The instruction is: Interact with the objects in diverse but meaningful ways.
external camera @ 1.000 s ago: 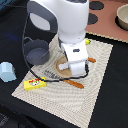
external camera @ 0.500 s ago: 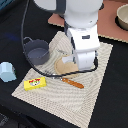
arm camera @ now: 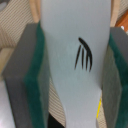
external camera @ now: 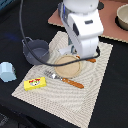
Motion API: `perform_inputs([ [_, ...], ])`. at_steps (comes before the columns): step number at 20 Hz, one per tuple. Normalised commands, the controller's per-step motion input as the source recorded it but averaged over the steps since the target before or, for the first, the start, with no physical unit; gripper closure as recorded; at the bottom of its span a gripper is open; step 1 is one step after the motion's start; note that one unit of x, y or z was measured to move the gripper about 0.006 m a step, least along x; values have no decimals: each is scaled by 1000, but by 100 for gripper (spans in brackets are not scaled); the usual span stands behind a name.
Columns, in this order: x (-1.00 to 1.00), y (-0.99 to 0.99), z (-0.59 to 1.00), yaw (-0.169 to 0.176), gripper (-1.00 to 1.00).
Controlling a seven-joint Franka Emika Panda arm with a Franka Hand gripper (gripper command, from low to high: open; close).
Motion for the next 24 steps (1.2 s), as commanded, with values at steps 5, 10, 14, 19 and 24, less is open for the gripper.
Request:
perform_inputs([
  [5, -588, 761, 265, 70, 100],
  [10, -525, 818, 151, 54, 100],
  [14, -574, 455, -310, 66, 100],
  [19, -659, 276, -562, 74, 100],
  [24, -723, 174, -754, 71, 100],
])
